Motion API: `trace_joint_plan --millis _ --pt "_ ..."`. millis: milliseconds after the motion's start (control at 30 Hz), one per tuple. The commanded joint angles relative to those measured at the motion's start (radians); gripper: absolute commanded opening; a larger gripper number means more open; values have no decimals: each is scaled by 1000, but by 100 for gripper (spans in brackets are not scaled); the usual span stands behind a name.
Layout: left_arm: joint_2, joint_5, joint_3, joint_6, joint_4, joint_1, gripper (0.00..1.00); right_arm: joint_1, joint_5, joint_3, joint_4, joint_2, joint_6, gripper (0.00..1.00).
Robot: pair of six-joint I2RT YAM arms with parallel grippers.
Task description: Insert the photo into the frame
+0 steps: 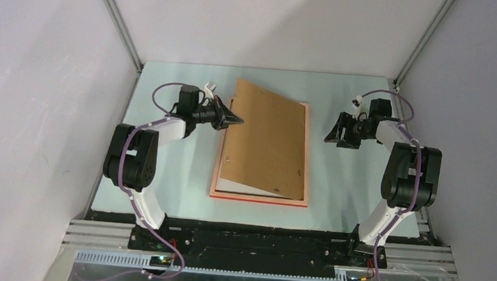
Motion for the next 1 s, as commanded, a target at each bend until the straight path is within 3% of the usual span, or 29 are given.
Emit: trace_joint_plan --millis 0,967 --pt "-25 26 1 -38 62 -6 0 -4 -19 4 1 13 -18 66" --pt "29 32 29 -20 62 -19 0 -7 -19 5 0 20 -17 66"
